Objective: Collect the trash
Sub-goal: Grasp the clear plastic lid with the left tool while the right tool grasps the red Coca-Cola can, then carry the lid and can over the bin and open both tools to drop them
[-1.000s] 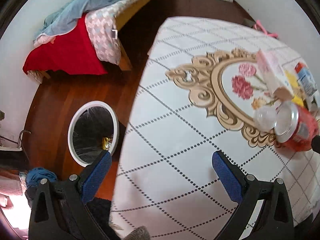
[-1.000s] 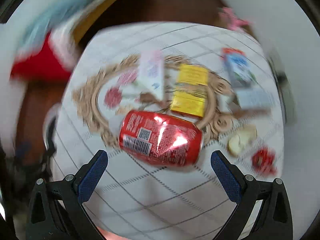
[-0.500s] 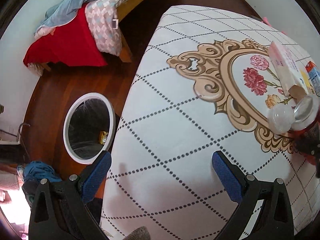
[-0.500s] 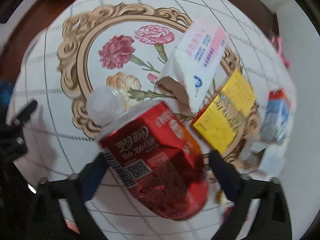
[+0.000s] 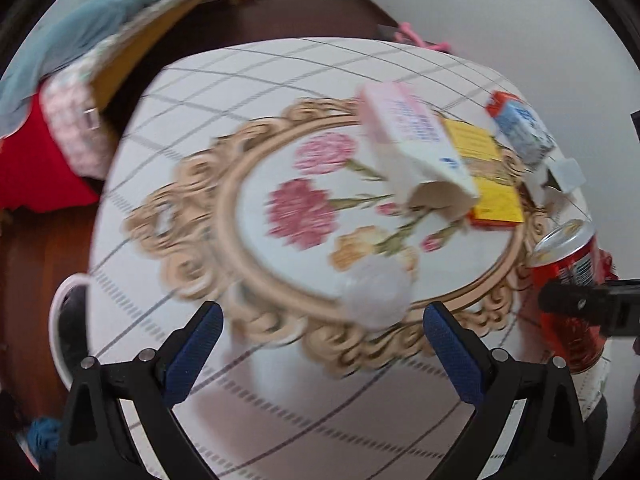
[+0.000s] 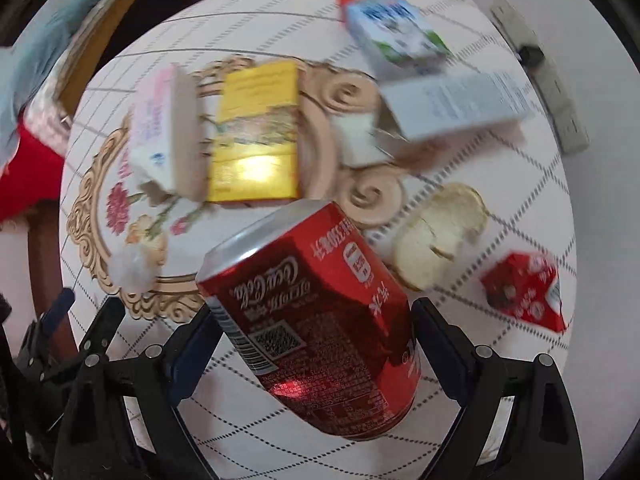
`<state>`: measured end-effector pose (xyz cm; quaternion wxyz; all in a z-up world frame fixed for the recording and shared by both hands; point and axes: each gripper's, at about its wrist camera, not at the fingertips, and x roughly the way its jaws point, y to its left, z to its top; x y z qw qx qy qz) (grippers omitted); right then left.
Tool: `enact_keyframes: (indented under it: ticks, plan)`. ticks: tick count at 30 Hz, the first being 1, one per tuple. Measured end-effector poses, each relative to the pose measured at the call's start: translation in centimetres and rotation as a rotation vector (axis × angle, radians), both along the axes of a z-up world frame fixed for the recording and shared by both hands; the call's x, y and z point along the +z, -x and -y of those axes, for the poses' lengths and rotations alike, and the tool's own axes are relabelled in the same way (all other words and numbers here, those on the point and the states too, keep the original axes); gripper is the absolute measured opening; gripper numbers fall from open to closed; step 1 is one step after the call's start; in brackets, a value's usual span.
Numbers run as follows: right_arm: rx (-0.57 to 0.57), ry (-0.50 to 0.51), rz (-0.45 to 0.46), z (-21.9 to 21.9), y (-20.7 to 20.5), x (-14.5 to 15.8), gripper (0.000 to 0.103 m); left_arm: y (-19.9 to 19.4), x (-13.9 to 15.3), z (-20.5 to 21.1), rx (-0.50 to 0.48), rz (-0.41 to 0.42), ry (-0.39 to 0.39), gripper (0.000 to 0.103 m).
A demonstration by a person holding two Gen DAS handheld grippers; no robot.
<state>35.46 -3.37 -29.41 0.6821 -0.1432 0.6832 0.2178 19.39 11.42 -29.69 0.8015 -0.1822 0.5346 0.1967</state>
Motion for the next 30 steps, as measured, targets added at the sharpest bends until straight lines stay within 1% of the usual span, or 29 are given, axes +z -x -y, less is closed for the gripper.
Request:
enact_keyframes:
  ticks: [3, 4, 5, 6, 7, 9, 10, 13, 19, 20, 21, 24, 27, 28, 30]
  plan:
    - [-0.007, 0.0, -0.019, 1.6, -0.8, -0.1, 0.094, -1.2, -0.4, 0.4, -0.035, 0.004, -0.004, 0.102]
    - [-0.009, 0.002, -0.023, 1.8, -1.0, -0.1, 0.094, -1.6, -0.4, 0.5, -0.042, 0.006, -0.007, 0.097]
    - [-0.004, 0.003, -0.025, 1.7, -1.4, -0.1, 0.094, -1.9, -0.5, 0.6, -0.049, 0.01, -0.008, 0.083]
    - [0.006, 0.003, -0.026, 1.9, -1.7, -0.1, 0.095, -2.3, -0.5, 0.8, -0.051, 0.002, -0.013, 0.074]
    - [0.015, 0.009, -0.024, 1.9, -1.5, 0.0, 0.095, -2.5, -0.7, 0.8, -0.051, -0.007, -0.019, 0.061]
    - [0.051, 0.021, -0.024, 1.9, -1.4, -0.1, 0.095, -2.7, -0.6, 0.7, -0.054, 0.007, -0.025, 0.048]
    - [0.072, 0.03, -0.02, 2.0, -1.2, -0.2, 0.095, -2.7, -0.4, 0.8, -0.05, 0.01, -0.033, 0.037]
    - [0.129, 0.06, 0.007, 1.4, -0.8, -0.1, 0.095, -3.2, -0.3, 0.7, -0.041, 0.01, -0.035, 0.036]
    - [0.217, 0.115, 0.086, -0.1, 1.3, -0.1, 0.094, -1.4, 0.1, 0.9, 0.0, 0.009, -0.071, 0.036]
    - [0.229, 0.119, 0.1, -1.0, 2.0, 0.3, 0.093, -0.6, 0.0, 0.5, 0.003, 0.011, -0.074, 0.036]
    - [0.24, 0.12, 0.113, -1.1, 2.4, 0.3, 0.084, -0.3, 0.3, 0.6, 0.009, 0.011, -0.089, 0.036]
    - [0.243, 0.114, 0.148, -1.2, 3.2, 0.4, 0.084, 0.8, 1.1, 0.5, 0.026, 0.017, -0.114, 0.036]
    - [0.228, 0.092, 0.16, -0.8, 4.5, 0.9, 0.083, 2.0, 2.4, 0.5, 0.046, 0.028, -0.14, 0.036]
    - [0.221, 0.083, 0.164, -1.4, 5.1, 0.8, 0.083, 2.5, 3.0, 0.4, 0.053, 0.038, -0.146, 0.036]
    - [0.204, 0.044, 0.187, -1.9, 5.4, 1.5, 0.083, 3.3, 4.4, 0.3, 0.067, 0.058, -0.163, 0.036]
